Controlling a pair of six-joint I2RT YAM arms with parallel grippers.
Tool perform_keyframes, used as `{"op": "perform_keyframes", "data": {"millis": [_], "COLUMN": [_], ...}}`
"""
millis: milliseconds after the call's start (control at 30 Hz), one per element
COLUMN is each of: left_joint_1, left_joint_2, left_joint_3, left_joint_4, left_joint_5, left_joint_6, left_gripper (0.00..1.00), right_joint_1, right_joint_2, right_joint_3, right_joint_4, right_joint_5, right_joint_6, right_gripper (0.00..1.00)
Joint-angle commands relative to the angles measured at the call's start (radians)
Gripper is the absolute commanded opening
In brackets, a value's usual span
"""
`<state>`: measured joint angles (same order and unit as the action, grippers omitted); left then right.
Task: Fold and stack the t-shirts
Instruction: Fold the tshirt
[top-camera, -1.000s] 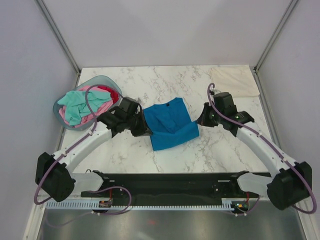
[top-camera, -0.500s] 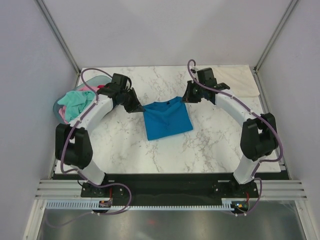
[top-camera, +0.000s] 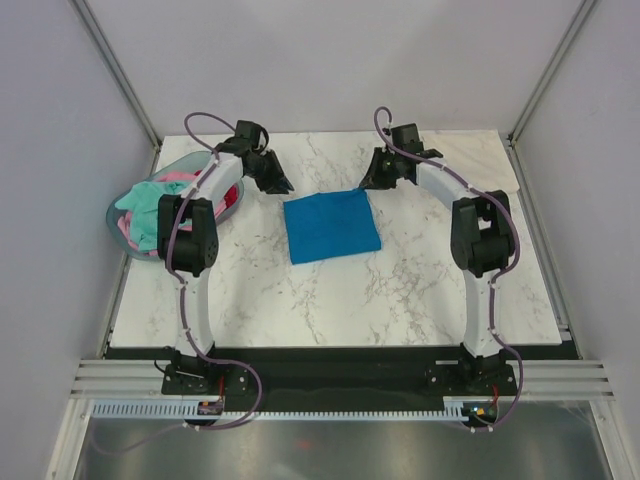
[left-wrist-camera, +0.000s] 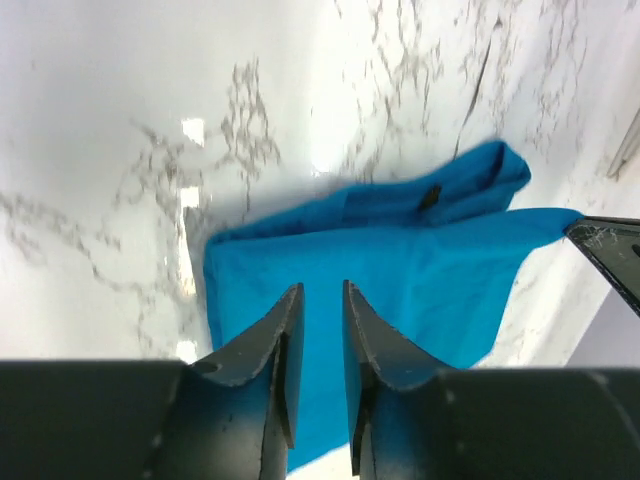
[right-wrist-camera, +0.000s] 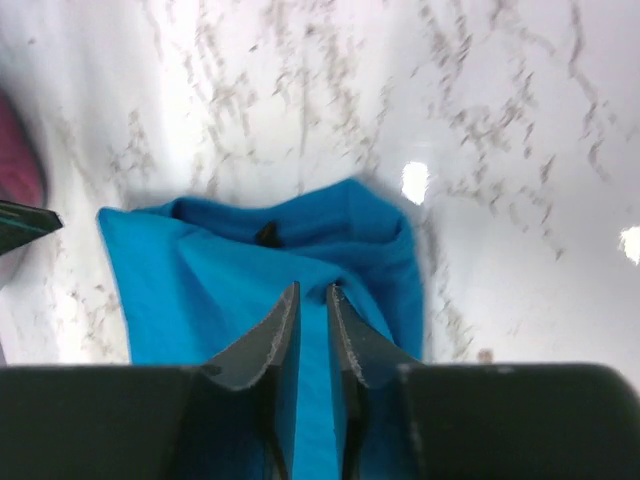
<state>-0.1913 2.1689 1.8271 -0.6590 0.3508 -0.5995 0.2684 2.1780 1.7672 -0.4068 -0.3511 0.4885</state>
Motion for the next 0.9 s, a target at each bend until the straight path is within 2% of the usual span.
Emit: {"op": "perform_keyframes", "data": {"millis": [0, 67, 133, 200, 333, 433, 600, 800, 867], "left_joint_1": [0.010, 0.012, -0.002, -0.014, -0.036, -0.053, -0.056, -0.059, -0.059], "left_joint_2": [0.054, 0.057, 0.028, -0.015, -0.073, -0.080, -0.031, 0.094, 0.143], "left_joint_3": [0.130, 0.158, 0.120, 0.092, 0.011, -0.017, -0.022, 0.003, 0.058], "left_joint_4": [-0.040, -0.076, -0.079, -0.079, -0.047, -0.010, -0.005, 0.010, 0.001], "left_joint_5": [-0.004, -0.079, -0.183, -0.208, -0.110, -0.029, -0.015, -0.041, -0.039], "left_joint_6": [0.066, 0.081, 0.092, 0.112, 0.127, 0.148, 0.150, 0.119, 0.127], "left_gripper": [0.31, 0.31, 0.31, 0.32, 0.31, 0.30, 0.28, 0.27, 0.28], "right_joint_1": [-0.023, -0.031, -0.032, -0.035, -0.035, -0.035, -0.034, -0.034, -0.034], "right_joint_2": [0.067, 0.065, 0.052, 0.019, -0.040, -0.061, -0.079, -0.158, -0.191], "right_joint_3": [0.089, 0.086, 0.075, 0.046, -0.072, -0.130, -0.182, -0.368, -0.409], "right_joint_4": [0.028, 0.033, 0.023, 0.022, 0.020, 0.017, 0.014, 0.034, 0.059], "right_joint_5": [-0.035, -0.034, -0.046, -0.077, -0.130, -0.161, -0.152, -0.054, -0.028], "right_joint_6": [0.041, 0.041, 0.010, -0.019, -0.102, -0.143, -0.182, -0.177, -0.169], "right_gripper": [0.26, 0.42, 0.44, 0.45, 0.49, 0.49, 0.50, 0.40, 0.34]}}
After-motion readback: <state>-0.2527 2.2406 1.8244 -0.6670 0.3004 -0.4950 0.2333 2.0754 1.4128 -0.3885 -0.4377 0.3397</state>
